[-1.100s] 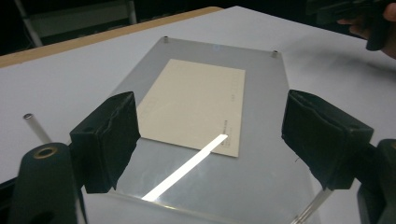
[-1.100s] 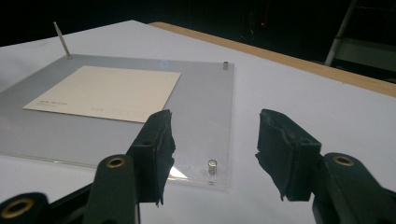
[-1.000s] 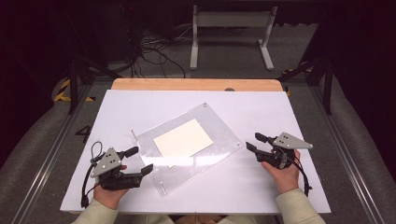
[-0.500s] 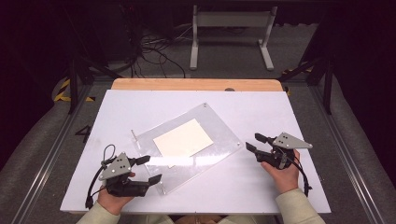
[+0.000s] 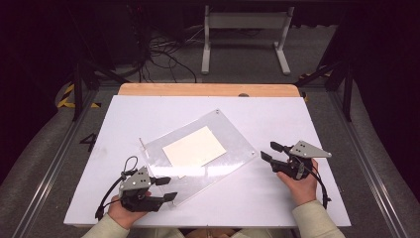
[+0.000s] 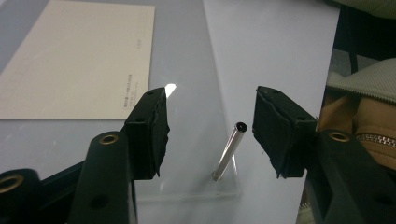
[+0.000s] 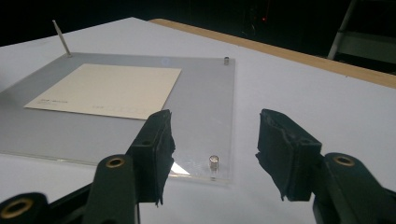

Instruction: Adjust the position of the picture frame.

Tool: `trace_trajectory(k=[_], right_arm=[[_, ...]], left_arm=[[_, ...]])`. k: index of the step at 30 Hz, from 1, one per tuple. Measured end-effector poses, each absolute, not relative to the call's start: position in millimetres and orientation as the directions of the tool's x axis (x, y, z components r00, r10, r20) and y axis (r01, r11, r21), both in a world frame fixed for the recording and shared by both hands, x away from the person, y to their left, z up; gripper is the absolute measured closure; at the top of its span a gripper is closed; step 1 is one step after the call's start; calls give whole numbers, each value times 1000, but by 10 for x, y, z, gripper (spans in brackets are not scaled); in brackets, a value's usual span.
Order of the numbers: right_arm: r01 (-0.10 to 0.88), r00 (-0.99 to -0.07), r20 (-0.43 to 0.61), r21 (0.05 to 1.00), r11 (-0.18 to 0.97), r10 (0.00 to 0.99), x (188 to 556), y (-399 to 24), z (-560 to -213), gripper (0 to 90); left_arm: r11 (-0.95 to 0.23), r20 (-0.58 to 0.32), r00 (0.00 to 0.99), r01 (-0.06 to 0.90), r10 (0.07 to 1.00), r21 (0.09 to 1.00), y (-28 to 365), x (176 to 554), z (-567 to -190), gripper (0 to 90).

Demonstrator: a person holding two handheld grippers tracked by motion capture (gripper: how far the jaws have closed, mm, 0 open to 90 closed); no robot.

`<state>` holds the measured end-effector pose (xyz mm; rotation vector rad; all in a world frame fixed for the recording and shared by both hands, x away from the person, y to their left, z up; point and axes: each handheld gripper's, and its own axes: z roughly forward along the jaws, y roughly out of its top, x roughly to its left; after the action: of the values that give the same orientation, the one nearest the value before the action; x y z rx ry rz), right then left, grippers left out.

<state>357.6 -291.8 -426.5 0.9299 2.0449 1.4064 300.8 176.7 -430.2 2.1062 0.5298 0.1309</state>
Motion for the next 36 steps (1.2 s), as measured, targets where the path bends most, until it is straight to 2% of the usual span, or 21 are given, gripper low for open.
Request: trace_trajectory(k=[13,17,21,27,36], right_arm=[[266,-652,-8,934,239,758,3578,-2914,-4272,444],[268,-652,-6,934,238,758,3580,-2914,-4277,443],[272,-656,-4,931,241,755,3580,-2905,-4283,440],[273,-657,-3,931,241,754,3580,-2905,-4284,447],[277,-669,6,930,243,743,3586,-2906,-4289,463]], left_arm=[[-553,-147,913,351,380,756,1697,3053,-4395,590],[-581,-142,919,346,367,737,1670,3048,-4415,681],[-603,-109,930,313,350,734,1643,3022,-4407,817],[-607,-67,935,279,348,744,1646,2995,-4380,843],[-576,-65,905,321,420,752,1873,3067,-4340,846]])
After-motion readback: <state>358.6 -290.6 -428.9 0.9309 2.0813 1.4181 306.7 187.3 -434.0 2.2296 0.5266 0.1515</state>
